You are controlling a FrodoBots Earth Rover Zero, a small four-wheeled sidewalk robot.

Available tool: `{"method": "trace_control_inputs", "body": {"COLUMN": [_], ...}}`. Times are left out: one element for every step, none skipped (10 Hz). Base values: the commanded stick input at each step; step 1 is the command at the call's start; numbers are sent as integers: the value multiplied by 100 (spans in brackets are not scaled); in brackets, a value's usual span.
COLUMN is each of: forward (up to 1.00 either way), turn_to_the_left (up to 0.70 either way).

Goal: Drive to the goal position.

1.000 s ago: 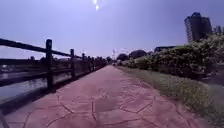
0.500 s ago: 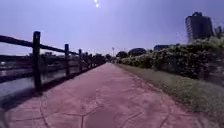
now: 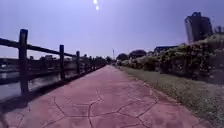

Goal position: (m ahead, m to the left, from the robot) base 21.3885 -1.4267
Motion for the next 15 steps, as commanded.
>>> {"method": "trace_control_inputs", "body": {"forward": [100,100,100,100,100,100,100,100,100,100,100,100,100,100,100], "turn_to_the_left": [1,1,1,1,1,1,1,1,1,14,34,25,1,1,1]}}
